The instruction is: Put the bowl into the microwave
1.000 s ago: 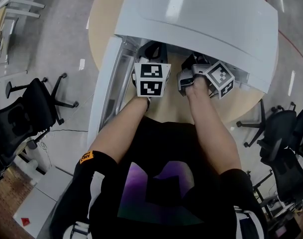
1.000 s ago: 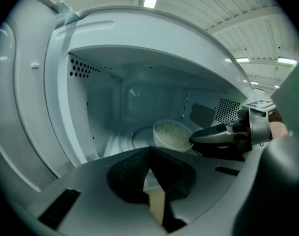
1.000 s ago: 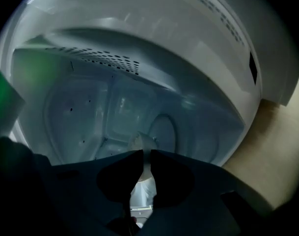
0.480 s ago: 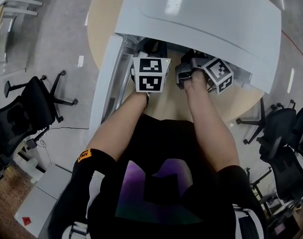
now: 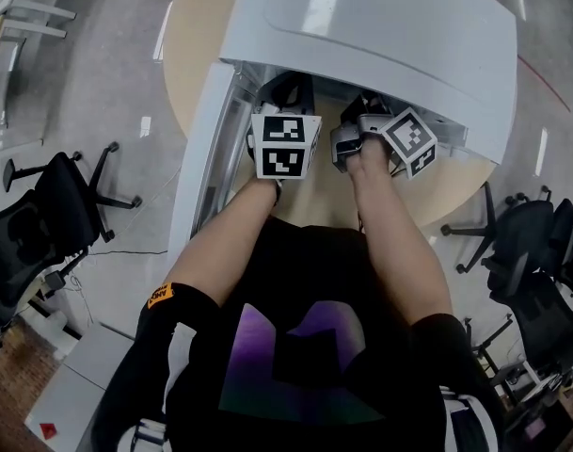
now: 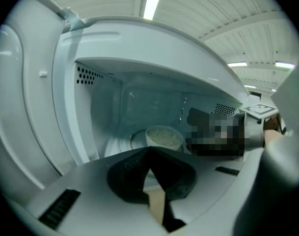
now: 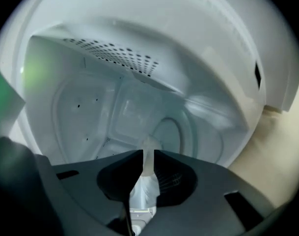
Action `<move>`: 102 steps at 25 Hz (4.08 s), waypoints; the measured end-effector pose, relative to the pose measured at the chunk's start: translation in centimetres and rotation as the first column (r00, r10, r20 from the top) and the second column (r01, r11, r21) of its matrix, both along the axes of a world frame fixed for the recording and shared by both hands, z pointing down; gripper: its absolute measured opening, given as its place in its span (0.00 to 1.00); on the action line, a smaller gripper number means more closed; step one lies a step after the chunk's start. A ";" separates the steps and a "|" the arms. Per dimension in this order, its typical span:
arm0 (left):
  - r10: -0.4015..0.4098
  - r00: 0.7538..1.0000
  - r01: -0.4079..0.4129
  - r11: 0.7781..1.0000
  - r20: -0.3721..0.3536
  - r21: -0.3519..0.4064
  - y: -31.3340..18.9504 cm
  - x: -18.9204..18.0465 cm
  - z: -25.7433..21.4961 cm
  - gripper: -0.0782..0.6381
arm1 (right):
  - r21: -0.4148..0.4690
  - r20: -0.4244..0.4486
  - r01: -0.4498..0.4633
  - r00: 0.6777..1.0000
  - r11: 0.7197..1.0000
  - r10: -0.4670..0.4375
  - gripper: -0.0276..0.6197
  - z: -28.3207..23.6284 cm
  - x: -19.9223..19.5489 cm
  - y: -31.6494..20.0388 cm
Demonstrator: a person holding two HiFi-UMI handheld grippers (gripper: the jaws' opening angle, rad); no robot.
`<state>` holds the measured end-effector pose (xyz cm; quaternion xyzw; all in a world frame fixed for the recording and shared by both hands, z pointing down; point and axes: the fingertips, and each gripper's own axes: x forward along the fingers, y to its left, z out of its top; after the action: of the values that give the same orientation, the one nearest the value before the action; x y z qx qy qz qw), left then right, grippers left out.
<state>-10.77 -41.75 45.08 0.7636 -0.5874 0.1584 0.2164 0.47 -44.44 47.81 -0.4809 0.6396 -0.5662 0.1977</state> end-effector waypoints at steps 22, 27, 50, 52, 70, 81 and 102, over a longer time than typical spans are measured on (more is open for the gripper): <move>0.069 0.994 -0.066 0.997 -0.085 0.033 5.6 2.3 -2.2 0.18 | 0.134 -0.305 0.192 0.942 0.972 -0.144 0.13 -4.5 1.0 7.3; 0.102 0.992 -0.098 0.994 -0.077 0.057 6.7 3.5 -3.2 0.18 | 0.210 -0.473 0.309 0.863 0.928 -0.180 0.13 -6.7 1.0 8.6; 0.205 0.977 -0.196 0.969 -0.052 0.150 12.7 11.9 -9.9 0.18 | 0.313 -0.766 0.591 0.620 0.744 -0.170 0.13 -13.5 6.0 15.4; 0.210 0.977 -0.201 0.967 -0.044 0.156 13.2 12.8 -10.2 0.18 | 0.315 -0.770 0.605 0.613 0.732 -0.175 0.13 -13.8 6.6 16.0; 0.184 0.983 -0.185 0.969 0.021 0.161 17.7 18.4 -10.7 0.18 | 0.283 -0.787 0.654 0.576 0.701 -0.220 0.13 -10.9 13.0 19.8; 0.219 0.975 -0.213 0.966 -0.028 0.146 20.4 23.8 -8.6 0.18 | 0.225 -0.819 0.678 0.521 0.699 -0.241 0.13 -9.2 17.6 22.2; 0.240 0.971 -0.237 0.958 0.000 0.160 24.2 20.5 -9.3 0.18 | 0.195 -0.826 0.666 0.507 0.720 -0.245 0.13 -9.0 14.9 26.2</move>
<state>9.74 -17.56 35.74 0.8451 -0.4996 0.1289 0.1399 15.33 -18.25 38.83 -0.4075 0.8886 -0.1626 -0.1335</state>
